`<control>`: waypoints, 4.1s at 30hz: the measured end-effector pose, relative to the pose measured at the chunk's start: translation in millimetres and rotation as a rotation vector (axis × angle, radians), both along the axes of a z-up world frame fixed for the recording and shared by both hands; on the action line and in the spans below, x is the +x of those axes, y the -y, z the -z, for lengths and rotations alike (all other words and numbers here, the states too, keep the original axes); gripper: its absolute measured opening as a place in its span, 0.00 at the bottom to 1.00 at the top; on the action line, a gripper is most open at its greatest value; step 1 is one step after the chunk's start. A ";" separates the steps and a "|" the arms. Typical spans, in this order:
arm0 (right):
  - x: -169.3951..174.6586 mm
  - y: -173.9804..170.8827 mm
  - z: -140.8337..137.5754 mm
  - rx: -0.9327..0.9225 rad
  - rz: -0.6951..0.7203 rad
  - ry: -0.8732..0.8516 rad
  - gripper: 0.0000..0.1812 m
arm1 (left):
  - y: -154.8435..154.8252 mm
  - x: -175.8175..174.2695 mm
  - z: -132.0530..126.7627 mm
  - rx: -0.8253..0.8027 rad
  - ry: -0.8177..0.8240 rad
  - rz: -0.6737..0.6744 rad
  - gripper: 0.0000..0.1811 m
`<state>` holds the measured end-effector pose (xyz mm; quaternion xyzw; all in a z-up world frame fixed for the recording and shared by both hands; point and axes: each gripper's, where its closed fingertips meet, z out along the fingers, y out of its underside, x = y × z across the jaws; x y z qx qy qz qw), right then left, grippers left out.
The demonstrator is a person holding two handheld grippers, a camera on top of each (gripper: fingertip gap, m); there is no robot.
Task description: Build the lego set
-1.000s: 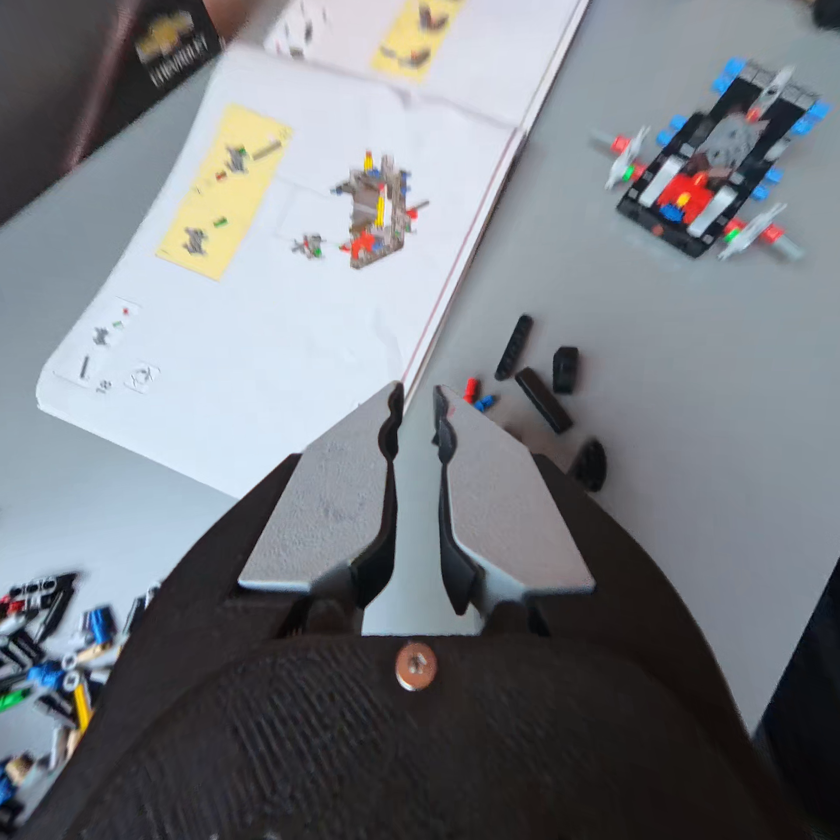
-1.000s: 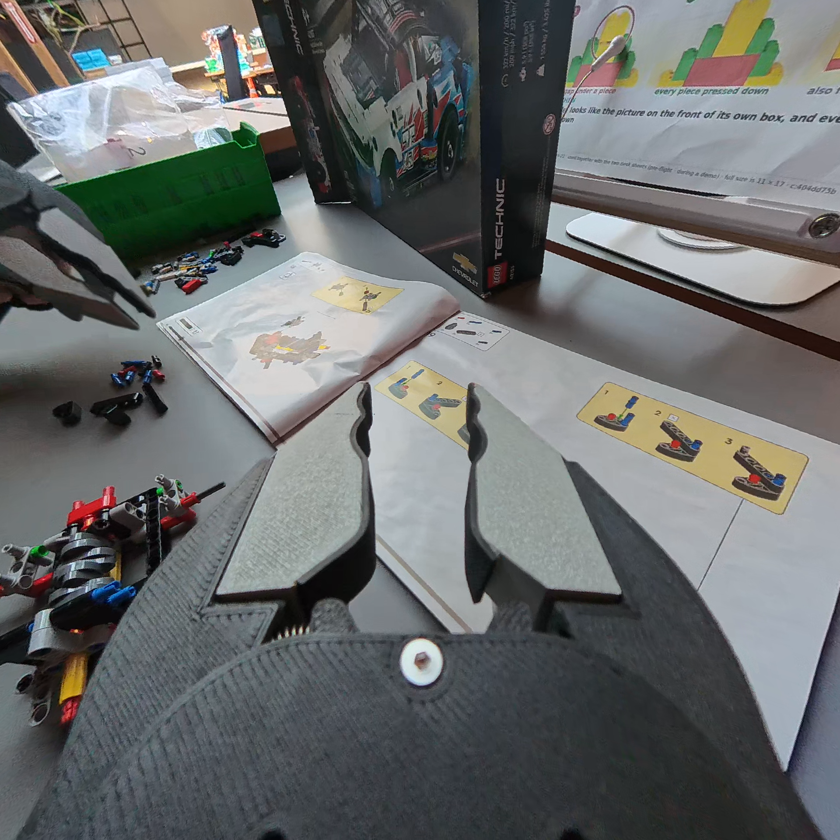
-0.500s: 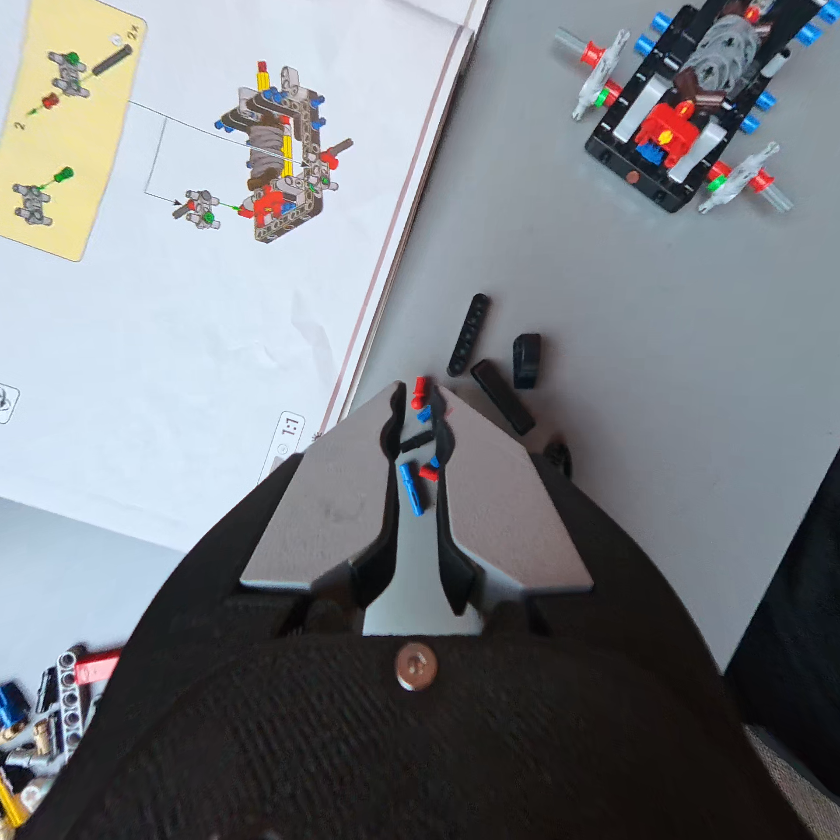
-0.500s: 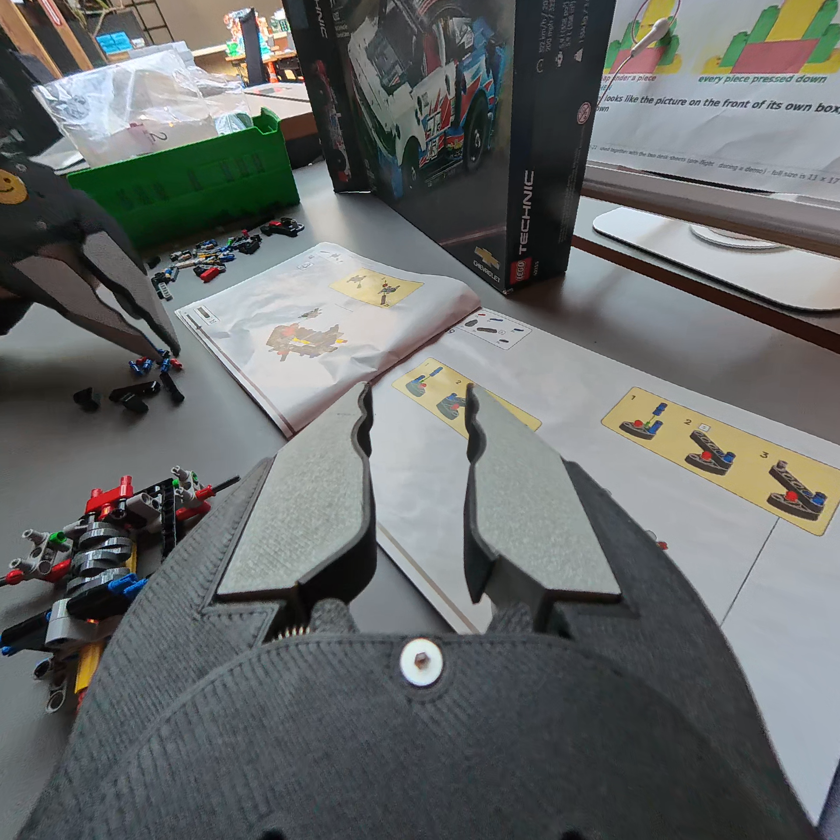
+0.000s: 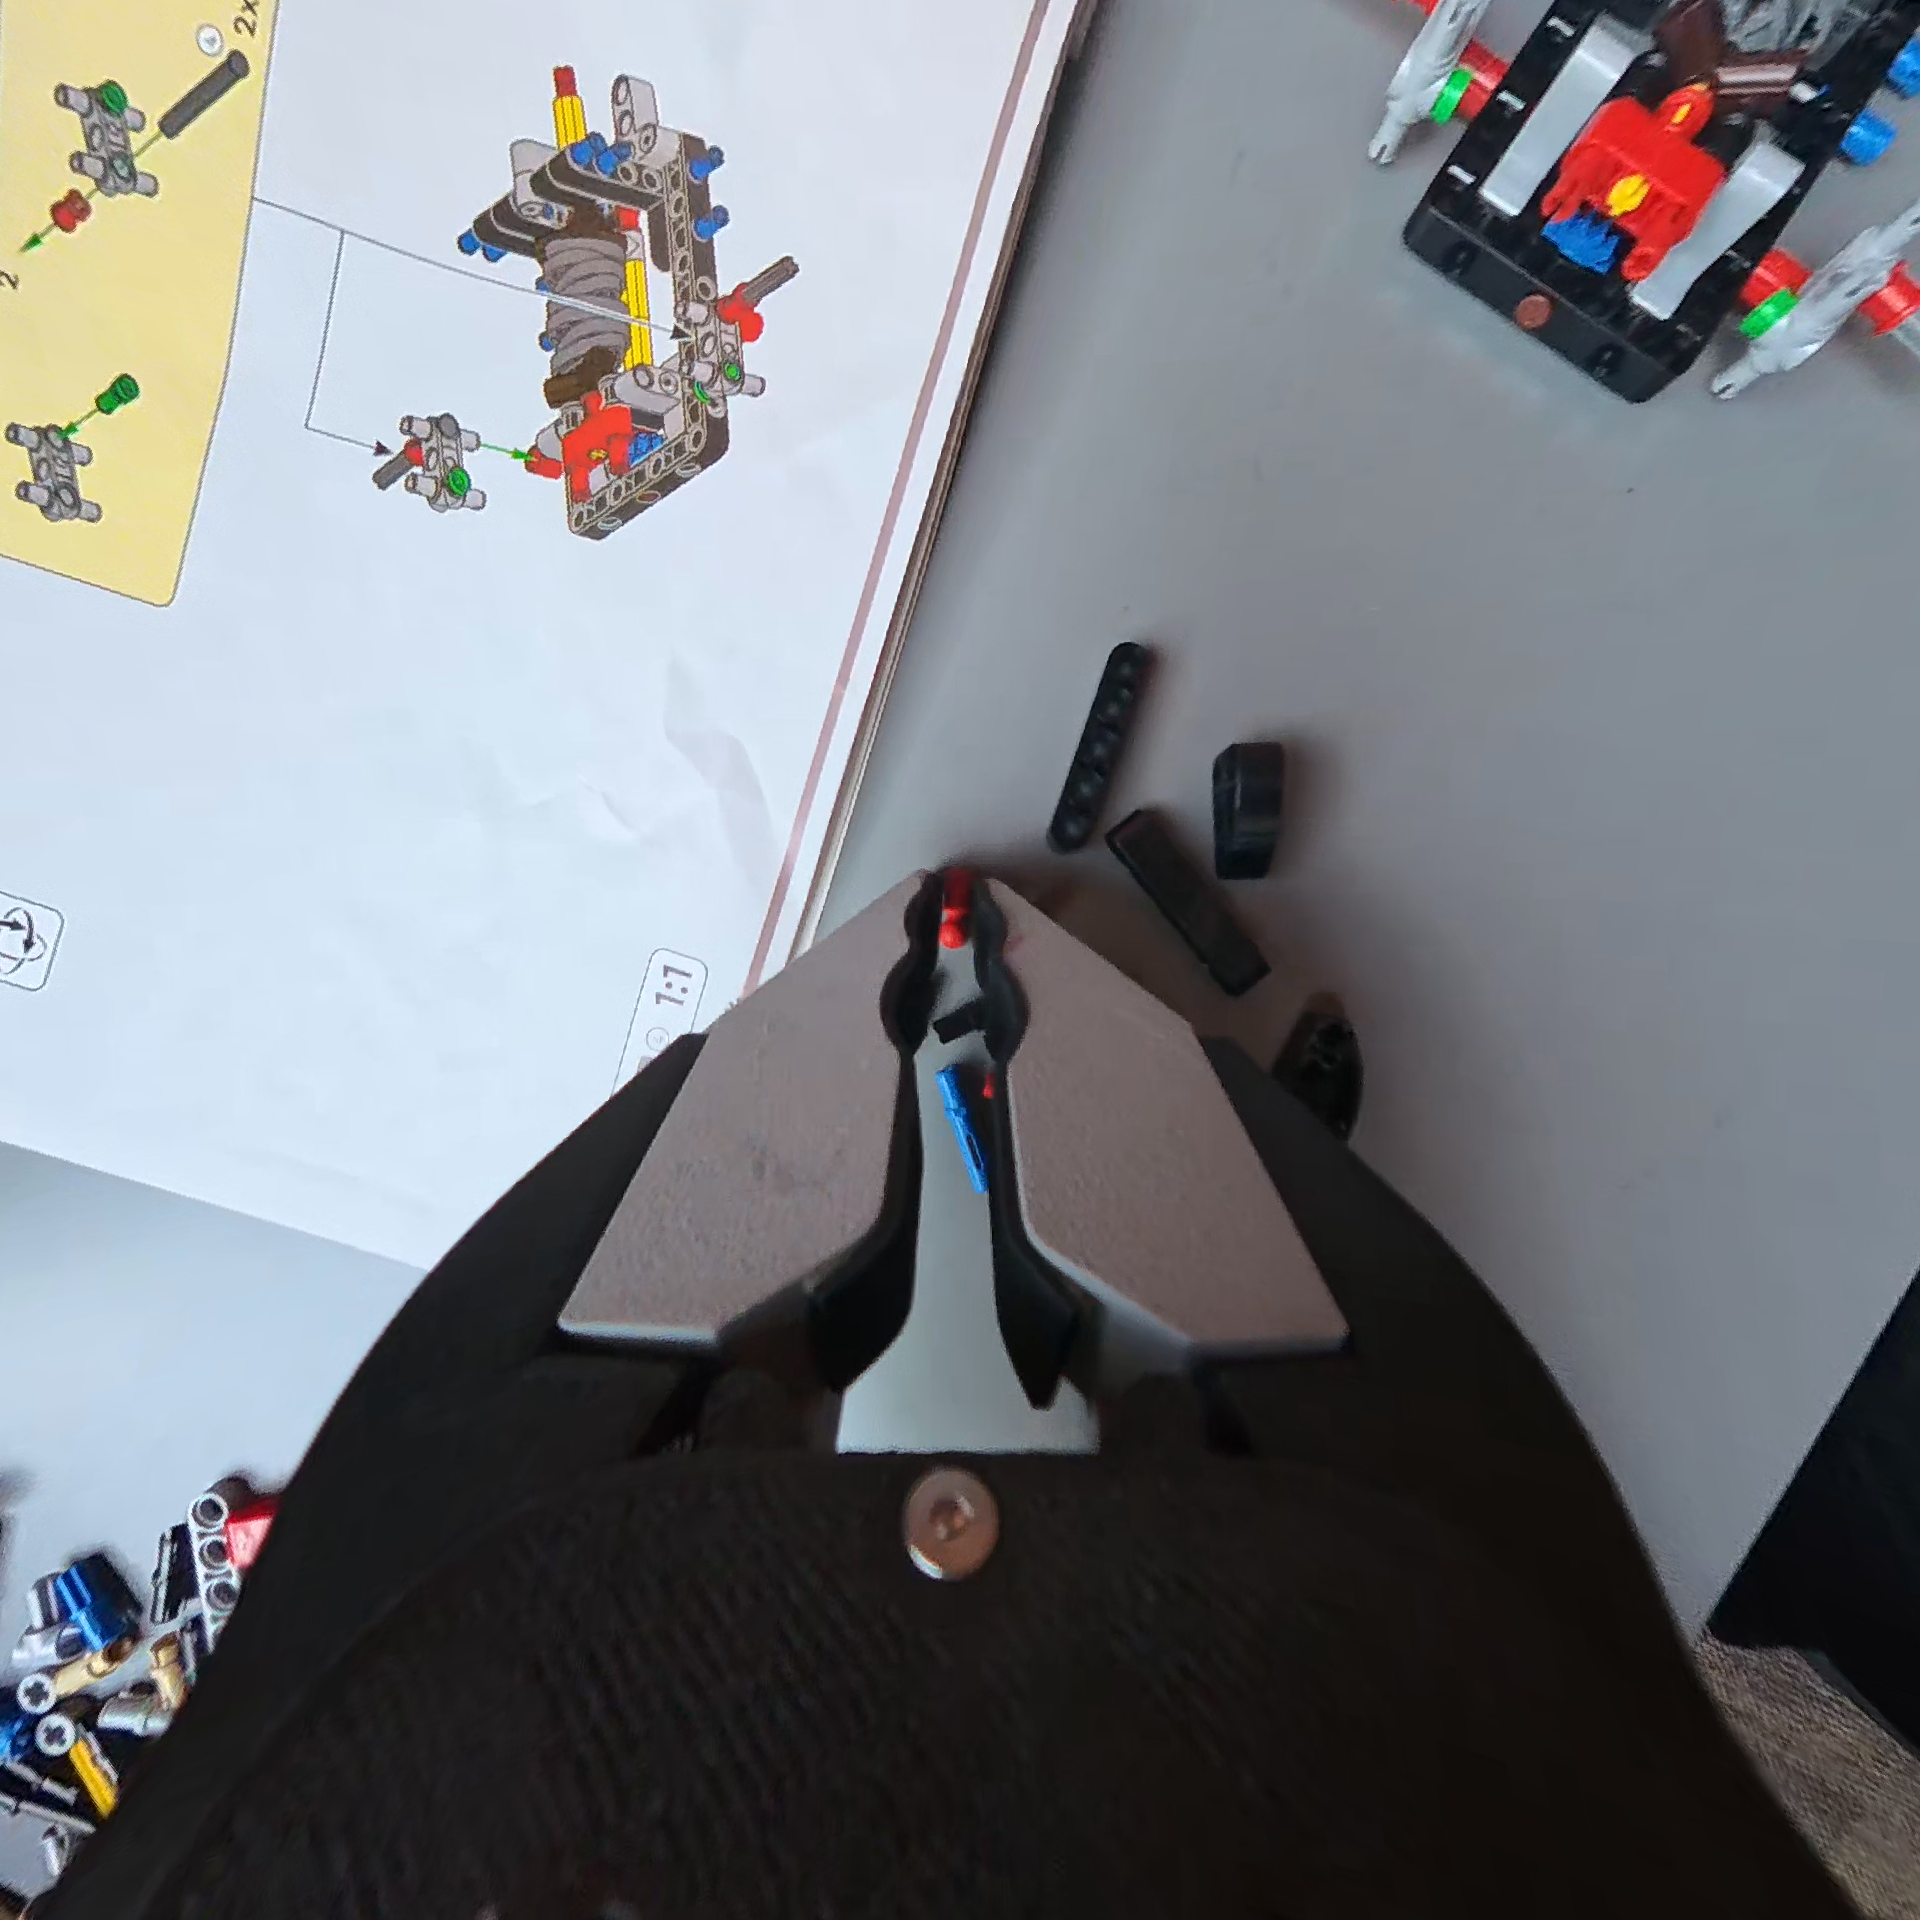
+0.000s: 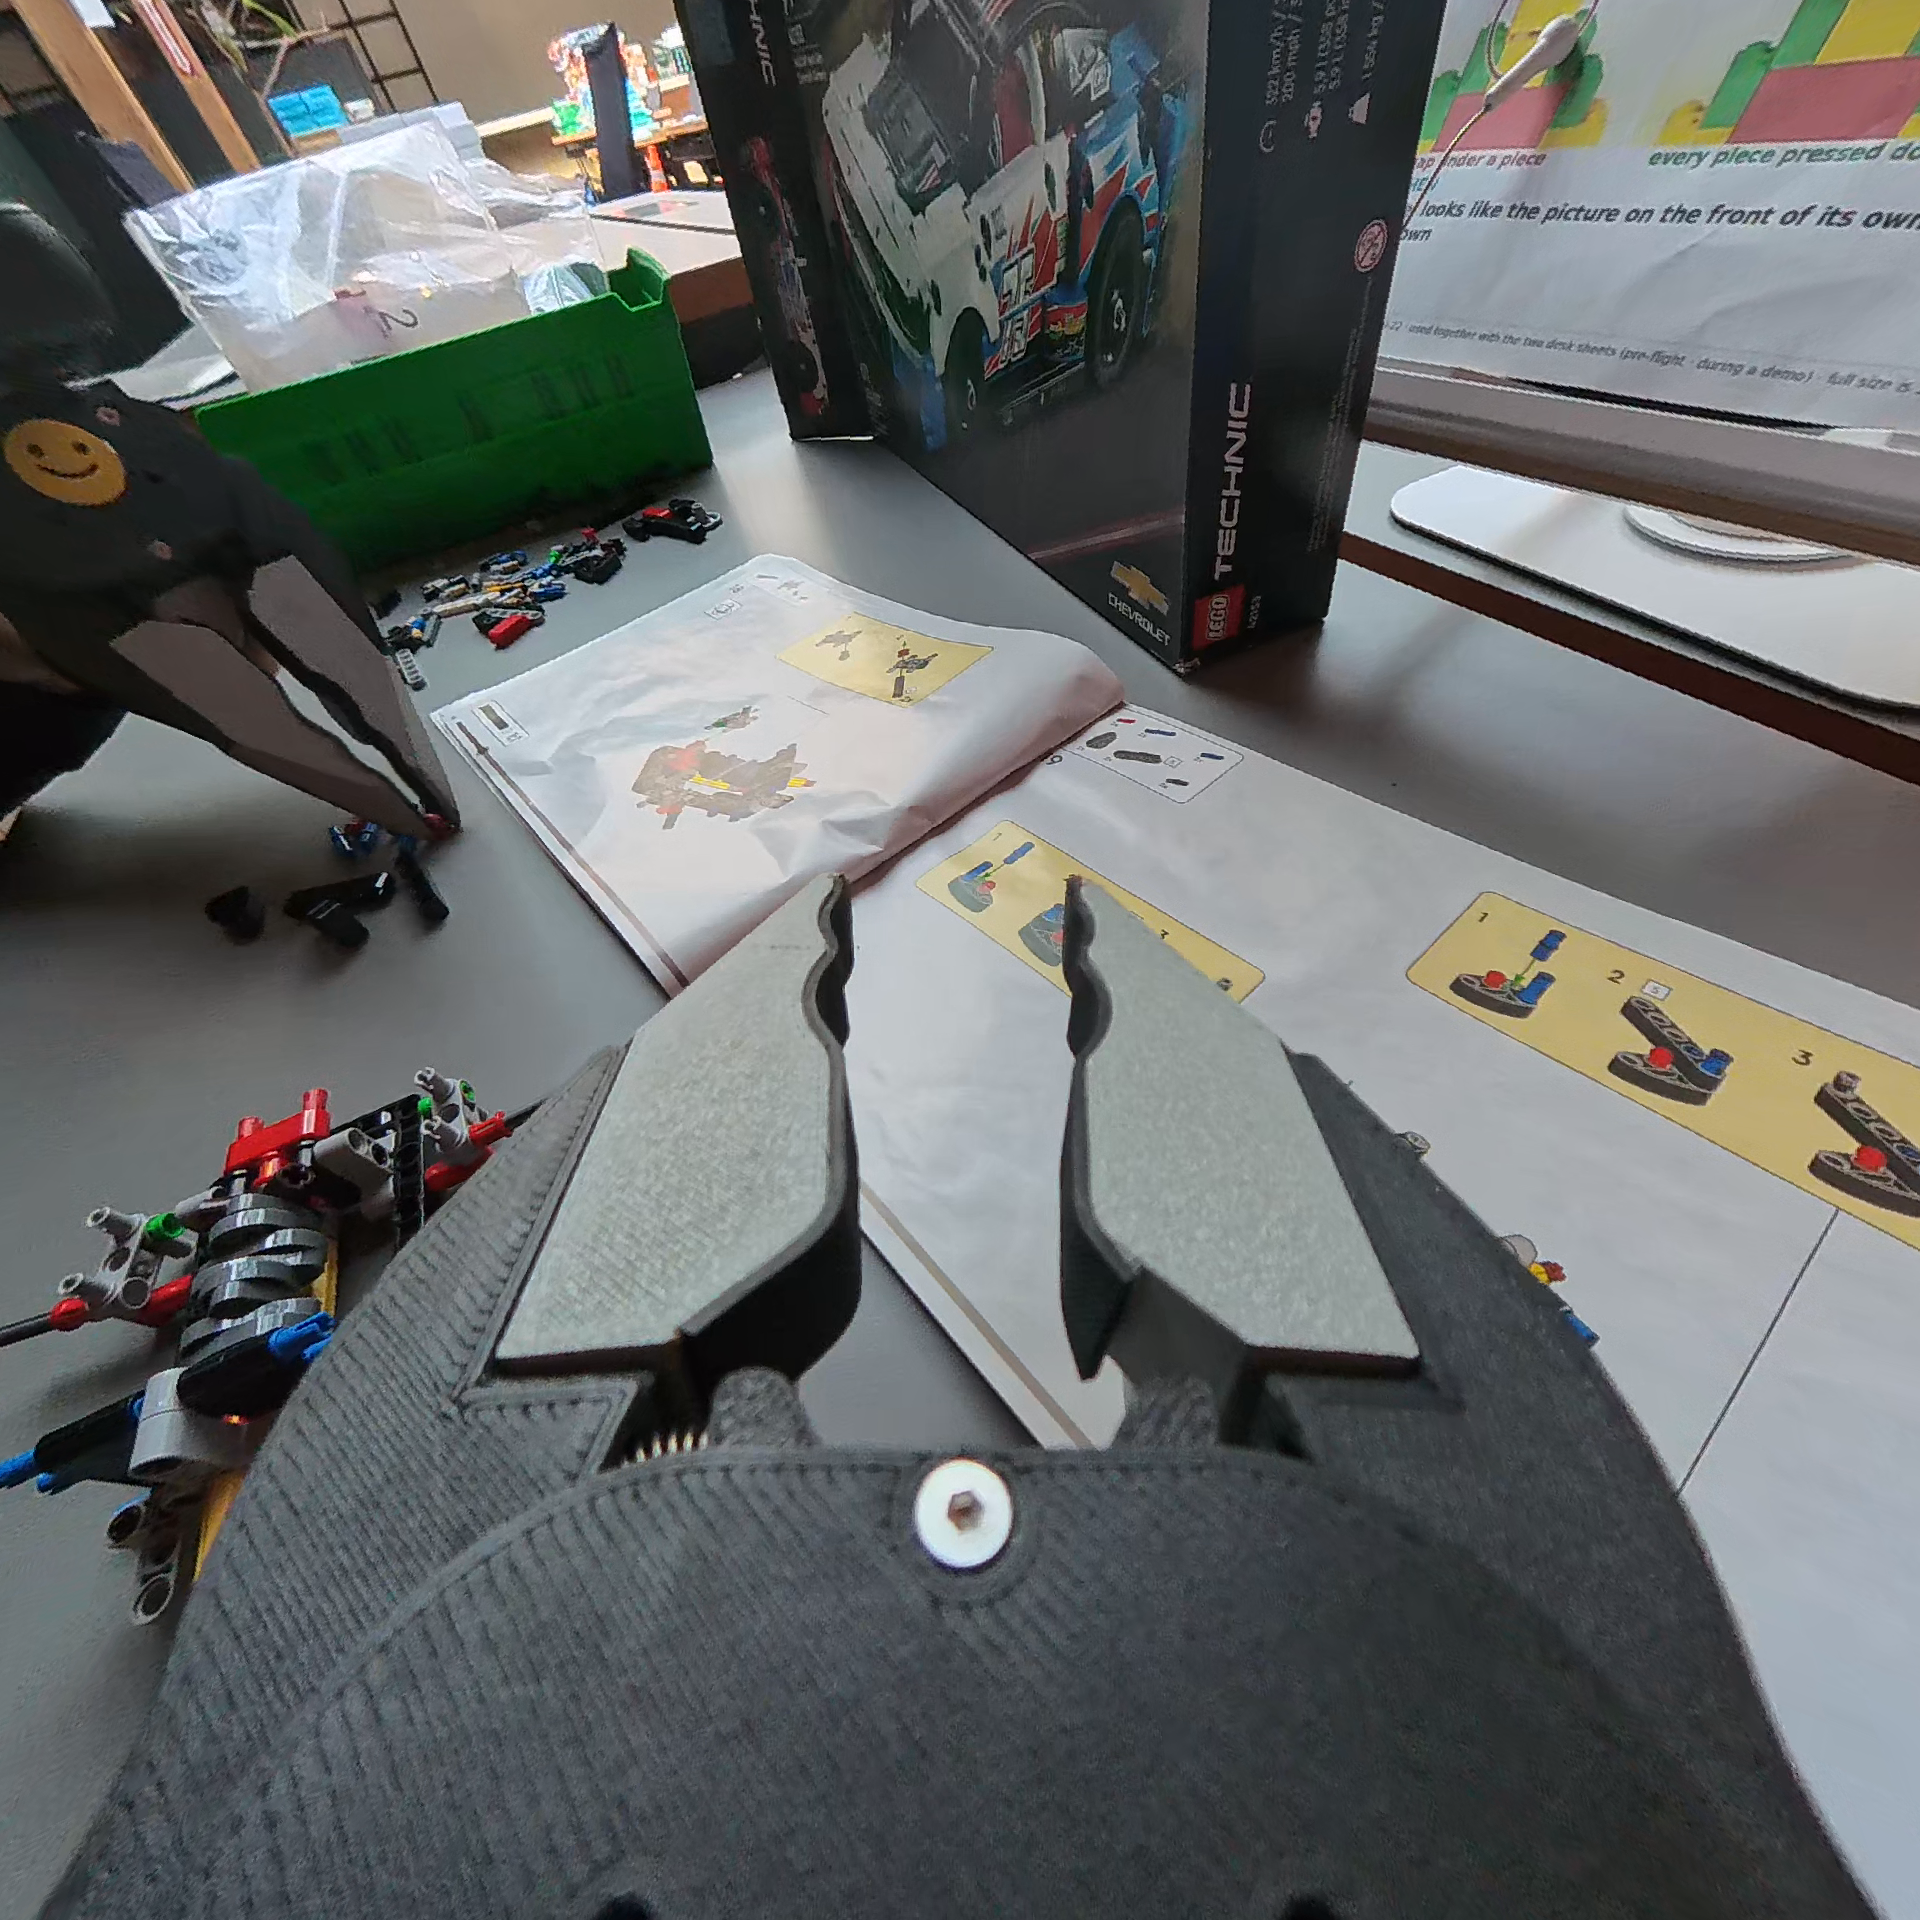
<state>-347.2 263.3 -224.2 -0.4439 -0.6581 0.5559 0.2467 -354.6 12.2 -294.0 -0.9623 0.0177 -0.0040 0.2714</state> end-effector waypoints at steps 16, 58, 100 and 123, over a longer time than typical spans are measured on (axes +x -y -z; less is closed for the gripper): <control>7.6 -0.1 -26.1 0.056 0.019 -0.109 0.28 | -34.3 21.0 -49.5 0.339 -0.161 0.104 0.01; 27.4 75.6 -42.6 -0.040 -0.193 -0.064 0.15 | -37.6 23.4 -24.6 0.073 -0.239 0.075 0.01; 18.1 35.5 -41.4 -0.105 -0.078 -0.086 0.13 | 3.2 7.0 -12.6 -0.040 0.019 -0.008 0.07; 14.3 31.0 -31.4 -0.120 -0.076 -0.058 0.12 | 43.6 -15.7 -23.7 -0.037 0.066 -0.101 0.05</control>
